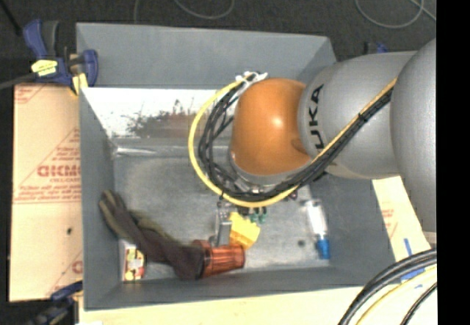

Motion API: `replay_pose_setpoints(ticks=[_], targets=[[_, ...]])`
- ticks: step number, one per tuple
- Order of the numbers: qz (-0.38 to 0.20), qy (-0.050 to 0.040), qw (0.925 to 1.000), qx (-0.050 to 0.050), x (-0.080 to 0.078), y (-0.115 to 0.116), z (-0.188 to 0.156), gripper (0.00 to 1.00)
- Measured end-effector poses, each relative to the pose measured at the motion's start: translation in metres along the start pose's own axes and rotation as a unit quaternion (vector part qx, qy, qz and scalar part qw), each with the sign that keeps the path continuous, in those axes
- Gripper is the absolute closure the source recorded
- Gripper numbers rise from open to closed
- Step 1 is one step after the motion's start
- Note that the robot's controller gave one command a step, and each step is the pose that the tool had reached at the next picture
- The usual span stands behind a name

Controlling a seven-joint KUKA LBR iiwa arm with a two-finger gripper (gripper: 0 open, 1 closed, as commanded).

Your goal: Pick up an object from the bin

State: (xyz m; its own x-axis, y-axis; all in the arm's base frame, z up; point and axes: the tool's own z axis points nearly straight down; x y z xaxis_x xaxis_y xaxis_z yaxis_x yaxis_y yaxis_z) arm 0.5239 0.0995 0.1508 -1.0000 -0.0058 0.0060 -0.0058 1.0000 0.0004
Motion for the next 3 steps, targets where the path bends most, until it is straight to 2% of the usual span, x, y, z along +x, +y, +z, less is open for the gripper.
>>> replay_pose_setpoints(ticks=[1,2,3], targets=[[0.001,-0.0041,1.0000,-0.001,-0.002,0.000,-0.005,0.00],[-0.023,-0.0053,0.9997,-0.001,0.020,-0.038,0.031,0.00],[-0.019,-0.0009,0.9998,0.000,0.028,-0.064,0.049,0.00]])
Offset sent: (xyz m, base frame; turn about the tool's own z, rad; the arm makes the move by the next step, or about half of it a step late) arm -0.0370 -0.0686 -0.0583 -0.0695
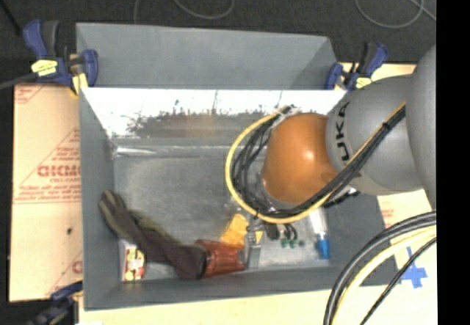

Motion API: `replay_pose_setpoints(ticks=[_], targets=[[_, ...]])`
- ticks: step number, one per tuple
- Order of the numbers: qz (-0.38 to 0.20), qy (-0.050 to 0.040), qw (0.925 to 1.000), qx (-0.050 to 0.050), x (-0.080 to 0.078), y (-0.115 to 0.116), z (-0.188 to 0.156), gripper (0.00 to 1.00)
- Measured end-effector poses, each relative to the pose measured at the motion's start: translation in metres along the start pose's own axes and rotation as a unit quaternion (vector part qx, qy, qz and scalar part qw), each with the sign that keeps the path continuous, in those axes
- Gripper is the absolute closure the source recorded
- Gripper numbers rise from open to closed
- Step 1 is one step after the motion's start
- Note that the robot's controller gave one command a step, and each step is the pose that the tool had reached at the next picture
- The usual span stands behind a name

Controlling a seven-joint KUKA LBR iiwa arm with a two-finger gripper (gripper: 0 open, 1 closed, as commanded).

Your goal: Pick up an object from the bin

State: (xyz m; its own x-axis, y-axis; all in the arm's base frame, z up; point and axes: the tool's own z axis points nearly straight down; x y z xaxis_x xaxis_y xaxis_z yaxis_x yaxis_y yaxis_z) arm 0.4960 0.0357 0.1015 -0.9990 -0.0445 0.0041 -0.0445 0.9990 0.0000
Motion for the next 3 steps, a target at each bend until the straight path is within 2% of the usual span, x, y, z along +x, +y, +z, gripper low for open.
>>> replay_pose_setpoints(ticks=[1,2,3], targets=[[-0.050,-0.0056,0.9987,0.000,0.007,-0.005,0.002,0.00],[-0.106,-0.0041,0.9944,0.002,-0.035,-0.088,0.028,1.00],[-0.105,-0.0041,0.9945,0.002,-0.035,-0.088,0.028,1.00]])
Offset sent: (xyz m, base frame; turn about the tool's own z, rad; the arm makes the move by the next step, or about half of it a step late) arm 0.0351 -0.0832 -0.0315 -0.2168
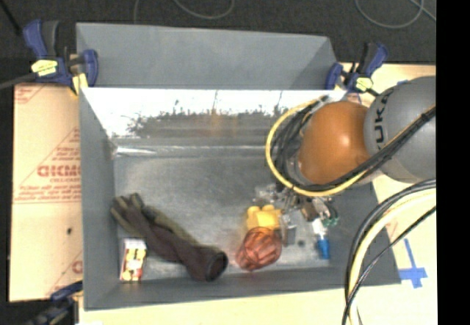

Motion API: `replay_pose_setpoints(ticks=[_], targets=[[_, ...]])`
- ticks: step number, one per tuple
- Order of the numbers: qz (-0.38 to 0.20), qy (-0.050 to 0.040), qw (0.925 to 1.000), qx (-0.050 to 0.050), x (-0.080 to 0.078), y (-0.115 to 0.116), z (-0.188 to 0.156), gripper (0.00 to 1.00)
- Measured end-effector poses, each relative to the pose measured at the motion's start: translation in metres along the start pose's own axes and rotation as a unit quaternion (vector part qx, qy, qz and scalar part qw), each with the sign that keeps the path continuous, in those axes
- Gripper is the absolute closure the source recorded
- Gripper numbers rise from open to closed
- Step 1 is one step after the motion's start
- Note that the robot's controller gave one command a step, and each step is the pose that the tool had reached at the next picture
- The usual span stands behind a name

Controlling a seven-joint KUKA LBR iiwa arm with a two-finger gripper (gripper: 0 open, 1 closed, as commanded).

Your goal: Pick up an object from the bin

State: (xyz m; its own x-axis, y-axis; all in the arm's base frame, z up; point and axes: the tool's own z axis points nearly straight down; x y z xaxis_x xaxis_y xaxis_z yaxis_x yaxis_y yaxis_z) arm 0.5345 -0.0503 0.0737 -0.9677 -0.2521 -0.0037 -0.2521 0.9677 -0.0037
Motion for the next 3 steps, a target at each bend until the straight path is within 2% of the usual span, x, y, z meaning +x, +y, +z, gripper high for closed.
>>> replay_pose_setpoints(ticks=[1,2,3], targets=[[0.000,-0.0006,1.0000,0.000,0.002,0.001,-0.022,1.00],[-0.001,-0.0030,1.0000,0.001,-0.007,0.000,-0.026,1.00],[-0.009,-0.0007,1.0000,0.000,-0.002,-0.008,-0.213,1.00]])
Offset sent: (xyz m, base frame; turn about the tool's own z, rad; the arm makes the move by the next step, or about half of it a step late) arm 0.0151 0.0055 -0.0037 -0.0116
